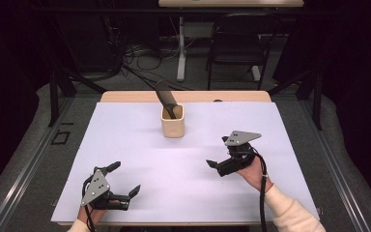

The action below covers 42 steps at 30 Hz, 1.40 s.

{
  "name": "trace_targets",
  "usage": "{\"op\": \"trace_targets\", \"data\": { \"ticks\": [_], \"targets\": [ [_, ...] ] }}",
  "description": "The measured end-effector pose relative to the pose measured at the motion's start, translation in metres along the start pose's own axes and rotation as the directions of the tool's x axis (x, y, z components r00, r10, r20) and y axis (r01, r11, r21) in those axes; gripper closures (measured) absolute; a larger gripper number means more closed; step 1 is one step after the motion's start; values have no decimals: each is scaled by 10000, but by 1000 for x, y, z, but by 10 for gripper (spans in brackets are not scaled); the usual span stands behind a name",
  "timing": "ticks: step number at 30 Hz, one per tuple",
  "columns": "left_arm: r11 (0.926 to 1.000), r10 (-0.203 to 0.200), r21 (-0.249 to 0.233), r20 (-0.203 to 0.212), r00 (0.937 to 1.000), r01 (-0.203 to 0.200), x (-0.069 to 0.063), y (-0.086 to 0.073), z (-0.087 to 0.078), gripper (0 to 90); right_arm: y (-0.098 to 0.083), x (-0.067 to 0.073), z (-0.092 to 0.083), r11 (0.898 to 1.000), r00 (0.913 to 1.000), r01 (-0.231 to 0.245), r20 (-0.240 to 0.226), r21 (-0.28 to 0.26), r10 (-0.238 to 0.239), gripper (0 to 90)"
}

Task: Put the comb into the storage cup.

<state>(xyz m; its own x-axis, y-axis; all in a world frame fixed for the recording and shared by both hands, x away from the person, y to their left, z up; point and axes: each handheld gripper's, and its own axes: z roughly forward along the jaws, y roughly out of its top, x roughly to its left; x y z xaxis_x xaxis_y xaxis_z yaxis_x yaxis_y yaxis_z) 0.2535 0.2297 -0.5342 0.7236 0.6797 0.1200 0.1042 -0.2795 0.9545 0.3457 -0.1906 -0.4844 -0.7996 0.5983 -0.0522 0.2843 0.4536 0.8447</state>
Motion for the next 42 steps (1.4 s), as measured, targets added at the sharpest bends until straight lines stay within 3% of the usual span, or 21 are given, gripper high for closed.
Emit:
{"op": "trace_targets", "data": {
  "ticks": [24,38,42],
  "targets": [
    [10000,-23,-18,1,10000,23,0,0,-1,2,-38,25,-20,9998,9995,176,276,65,-178,0],
    [10000,-27,-11,-24,10000,27,0,0,-1,2,-53,36,-37,9980,9968,617,511,-127,-610,0],
    [10000,-14,-17,-26,10000,14,0,0,-1,2,-56,40,-42,9949,9933,986,624,-226,-970,0]
  ]
}}
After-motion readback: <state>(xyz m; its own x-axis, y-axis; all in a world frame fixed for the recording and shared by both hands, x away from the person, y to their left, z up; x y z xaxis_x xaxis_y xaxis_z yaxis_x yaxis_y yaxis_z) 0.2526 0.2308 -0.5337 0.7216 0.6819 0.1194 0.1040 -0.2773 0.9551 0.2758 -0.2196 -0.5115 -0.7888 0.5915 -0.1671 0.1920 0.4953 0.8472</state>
